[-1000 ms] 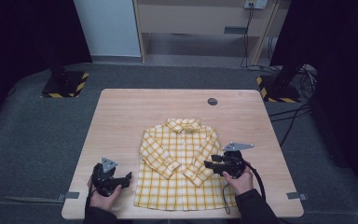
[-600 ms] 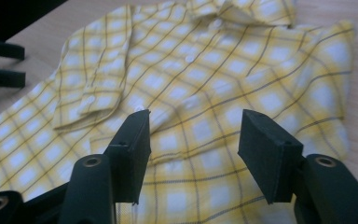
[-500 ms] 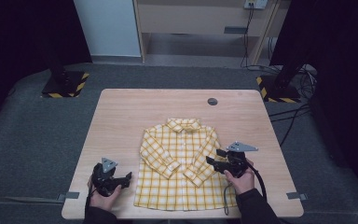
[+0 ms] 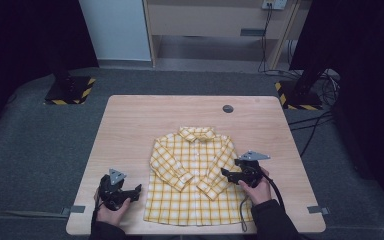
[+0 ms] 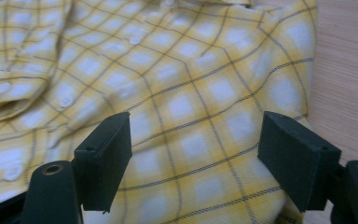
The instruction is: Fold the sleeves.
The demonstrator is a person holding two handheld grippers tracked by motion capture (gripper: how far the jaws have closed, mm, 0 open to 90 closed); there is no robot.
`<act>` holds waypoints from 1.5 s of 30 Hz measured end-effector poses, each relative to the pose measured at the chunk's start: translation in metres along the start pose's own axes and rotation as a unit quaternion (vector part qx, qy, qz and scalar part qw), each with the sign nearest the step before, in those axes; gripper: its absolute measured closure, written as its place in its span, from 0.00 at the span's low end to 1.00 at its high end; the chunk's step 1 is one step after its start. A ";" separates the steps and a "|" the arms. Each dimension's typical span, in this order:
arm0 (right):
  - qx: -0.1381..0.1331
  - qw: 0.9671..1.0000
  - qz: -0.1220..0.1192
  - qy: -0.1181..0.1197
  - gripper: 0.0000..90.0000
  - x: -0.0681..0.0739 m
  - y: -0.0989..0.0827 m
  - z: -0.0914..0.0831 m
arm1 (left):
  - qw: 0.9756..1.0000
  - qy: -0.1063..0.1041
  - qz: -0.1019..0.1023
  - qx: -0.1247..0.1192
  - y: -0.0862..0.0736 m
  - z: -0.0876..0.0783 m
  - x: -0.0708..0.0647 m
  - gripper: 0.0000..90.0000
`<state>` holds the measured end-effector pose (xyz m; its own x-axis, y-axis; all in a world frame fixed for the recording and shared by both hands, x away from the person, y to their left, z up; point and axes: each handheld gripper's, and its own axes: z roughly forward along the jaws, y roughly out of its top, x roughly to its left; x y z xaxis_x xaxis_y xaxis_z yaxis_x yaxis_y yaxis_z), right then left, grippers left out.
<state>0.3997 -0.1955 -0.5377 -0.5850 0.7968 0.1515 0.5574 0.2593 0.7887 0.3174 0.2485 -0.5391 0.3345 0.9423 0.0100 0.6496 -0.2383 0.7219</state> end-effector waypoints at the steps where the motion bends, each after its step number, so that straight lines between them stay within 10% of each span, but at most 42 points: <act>1: 0.004 1.000 0.002 -0.004 0.28 -0.002 0.000 0.002 | 1.000 0.000 0.000 0.000 0.000 0.000 0.000 0.11; 10: 0.013 0.999 0.013 -0.046 0.27 -0.019 0.000 0.005 | 1.000 0.000 0.000 0.000 0.000 0.000 0.000 0.11; 24: -0.042 0.999 0.008 -0.018 0.24 -0.012 0.011 0.004 | 1.000 0.000 0.000 0.000 0.000 0.000 0.000 0.11; 32: -0.025 0.999 -0.036 -0.012 0.23 -0.003 0.018 0.023 | 1.000 -0.001 0.000 0.000 0.001 0.001 0.000 0.10; 39: -0.015 1.000 0.015 -0.011 0.23 -0.016 0.019 0.027 | 1.000 -0.001 0.001 0.000 0.001 0.001 0.000 0.10; 45: -0.011 0.999 0.010 -0.030 0.22 -0.022 0.018 0.027 | 1.000 -0.001 0.001 0.000 0.001 0.001 0.000 0.10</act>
<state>0.4383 -0.1941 -0.5427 -0.5371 0.8329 0.1331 0.5563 0.2311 0.7982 0.3184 0.2481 -0.5392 0.3364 0.9417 0.0096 0.6488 -0.2392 0.7224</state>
